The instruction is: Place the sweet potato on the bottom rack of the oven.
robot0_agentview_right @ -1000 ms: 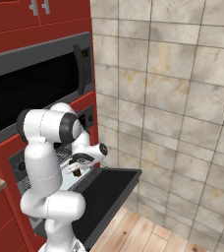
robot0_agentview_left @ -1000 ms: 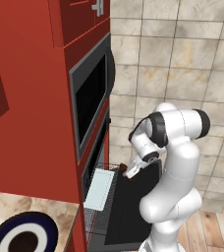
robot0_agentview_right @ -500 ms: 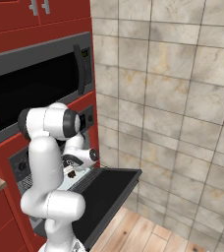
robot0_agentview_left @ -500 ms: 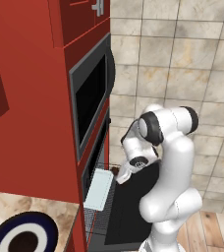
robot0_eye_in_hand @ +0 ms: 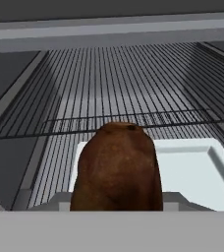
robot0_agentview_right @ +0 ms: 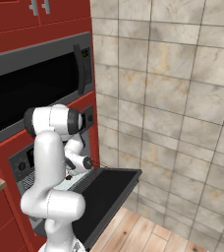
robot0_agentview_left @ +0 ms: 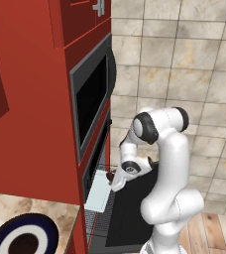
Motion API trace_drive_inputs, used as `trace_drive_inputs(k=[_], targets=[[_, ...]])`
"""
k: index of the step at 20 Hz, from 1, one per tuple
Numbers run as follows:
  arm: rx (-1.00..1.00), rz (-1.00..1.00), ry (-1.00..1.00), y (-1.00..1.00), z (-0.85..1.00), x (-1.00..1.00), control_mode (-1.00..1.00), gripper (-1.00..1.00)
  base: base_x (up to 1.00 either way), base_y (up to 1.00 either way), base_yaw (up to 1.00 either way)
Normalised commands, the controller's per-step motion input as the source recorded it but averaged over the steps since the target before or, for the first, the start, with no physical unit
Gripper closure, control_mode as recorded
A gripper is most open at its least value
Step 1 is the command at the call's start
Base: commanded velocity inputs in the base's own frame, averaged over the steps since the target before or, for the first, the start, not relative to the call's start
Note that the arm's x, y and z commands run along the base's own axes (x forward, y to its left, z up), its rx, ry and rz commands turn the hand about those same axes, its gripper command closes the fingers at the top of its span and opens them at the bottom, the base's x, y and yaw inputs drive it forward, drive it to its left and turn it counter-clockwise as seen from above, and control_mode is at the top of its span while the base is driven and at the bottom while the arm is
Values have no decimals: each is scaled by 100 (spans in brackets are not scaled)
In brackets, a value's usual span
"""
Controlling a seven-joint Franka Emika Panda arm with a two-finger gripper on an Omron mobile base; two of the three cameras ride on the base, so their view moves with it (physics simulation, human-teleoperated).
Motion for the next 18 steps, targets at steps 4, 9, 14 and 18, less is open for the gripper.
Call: trace_drive_inputs(k=[4,9,14,18], targets=[[0,0,0,8,-5,15,-100,100,0,0,0],[0,0,3,4,-29,17,-100,100,0,0,0],[0,0,0,0,-31,11,-100,100,0,0,0],[0,0,0,7,-25,13,-100,100,0,0,0]])
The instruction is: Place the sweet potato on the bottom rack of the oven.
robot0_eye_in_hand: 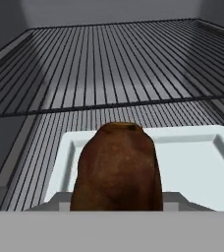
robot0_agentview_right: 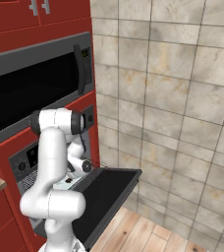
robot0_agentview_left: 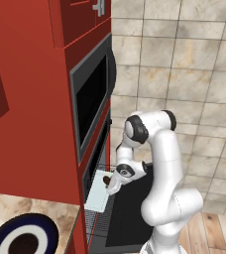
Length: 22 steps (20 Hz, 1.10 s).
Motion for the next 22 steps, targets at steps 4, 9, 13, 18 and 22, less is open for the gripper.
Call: trace_drive_inputs(k=[4,9,13,18,22], targets=[[-1,0,1,19,-23,18,-100,100,0,0,0],[-1,0,4,25,-30,22,-100,100,0,0,0],[0,0,3,5,-40,12,-100,100,0,0,0],[0,0,0,0,-36,5,-100,100,0,0,0],[0,0,0,1,-18,4,-100,100,0,0,0]])
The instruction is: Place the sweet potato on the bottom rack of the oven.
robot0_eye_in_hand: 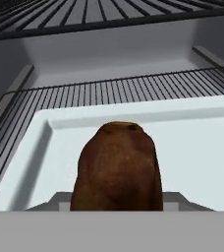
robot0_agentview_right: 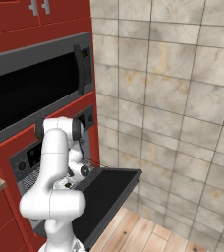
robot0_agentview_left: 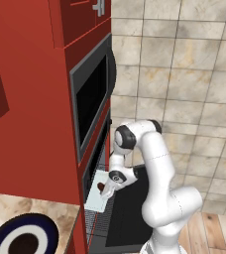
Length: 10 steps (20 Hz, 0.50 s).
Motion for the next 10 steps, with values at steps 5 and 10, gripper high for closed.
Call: trace_drive_inputs(k=[5,10], targets=[[0,0,3,15,-20,13,-100,100,0,0,0],[-1,0,9,17,-4,22,-100,100,0,0,0]])
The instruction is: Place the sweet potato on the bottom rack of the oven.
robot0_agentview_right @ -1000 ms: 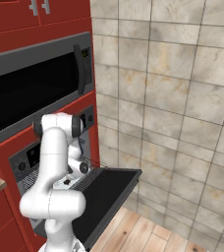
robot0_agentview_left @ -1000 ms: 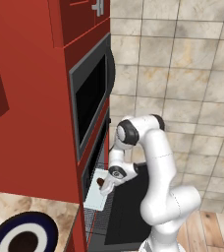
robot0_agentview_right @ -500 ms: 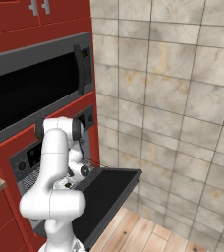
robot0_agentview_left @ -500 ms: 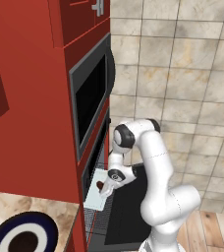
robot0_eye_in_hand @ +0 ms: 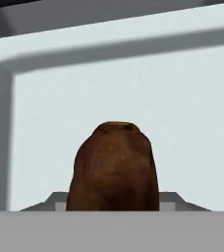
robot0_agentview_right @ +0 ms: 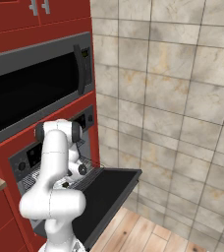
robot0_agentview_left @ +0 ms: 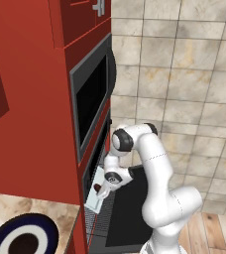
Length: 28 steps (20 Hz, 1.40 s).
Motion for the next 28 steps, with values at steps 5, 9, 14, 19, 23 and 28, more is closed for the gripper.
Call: trace_drive_inputs(k=[5,9,14,19,23,28], targets=[[0,0,1,0,0,5,-100,-100,0,0,0],[0,0,0,0,0,0,-100,-100,0,0,0],[0,0,0,-1,2,0,-100,-100,0,0,0],[2,0,0,-21,9,0,-100,-100,0,0,0],[10,0,0,-71,16,-4,-100,-100,0,0,0],[9,0,0,-71,81,-30,-100,-100,0,0,0]])
